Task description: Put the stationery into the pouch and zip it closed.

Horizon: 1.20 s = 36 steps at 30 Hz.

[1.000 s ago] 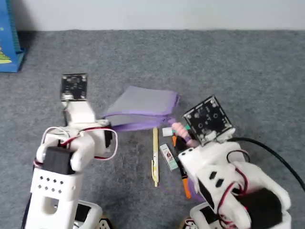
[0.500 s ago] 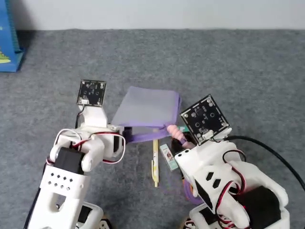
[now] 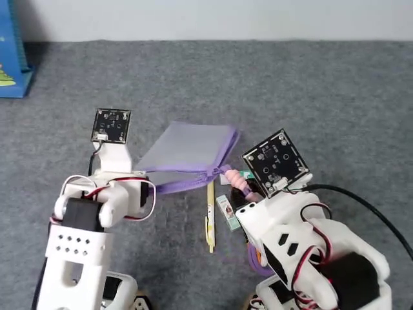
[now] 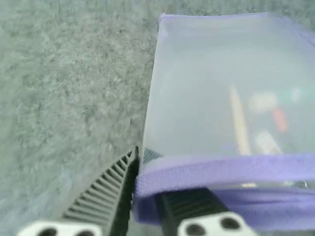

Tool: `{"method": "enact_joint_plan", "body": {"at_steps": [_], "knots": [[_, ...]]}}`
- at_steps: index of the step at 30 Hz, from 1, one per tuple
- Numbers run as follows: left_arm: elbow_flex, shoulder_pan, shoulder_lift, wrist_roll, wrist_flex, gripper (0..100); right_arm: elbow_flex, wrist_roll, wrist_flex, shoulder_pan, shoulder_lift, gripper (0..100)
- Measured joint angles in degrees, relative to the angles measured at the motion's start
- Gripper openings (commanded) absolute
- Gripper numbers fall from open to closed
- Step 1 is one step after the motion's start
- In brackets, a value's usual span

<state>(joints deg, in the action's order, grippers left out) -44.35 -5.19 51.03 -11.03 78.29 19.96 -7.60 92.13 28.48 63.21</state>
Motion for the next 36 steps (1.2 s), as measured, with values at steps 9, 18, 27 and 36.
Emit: {"method": "enact_joint_plan", "body": {"at_steps": [9,18,27,36], "knots": [[13.63,1.49,0.0,0.09,13.27,1,-0.09,6.95,5.19,0.0,0.79,27.3],[17.49,10.55,0.0,0.35,16.26,1,-0.09,9.14,7.21,-8.53,0.79,20.0],[17.49,11.43,0.0,0.35,17.85,1,12.84,9.49,-3.69,-9.14,-17.67,19.8],[17.49,11.43,0.0,0.35,18.02,1,24.88,9.49,-25.58,-9.23,-30.59,19.8]]}}
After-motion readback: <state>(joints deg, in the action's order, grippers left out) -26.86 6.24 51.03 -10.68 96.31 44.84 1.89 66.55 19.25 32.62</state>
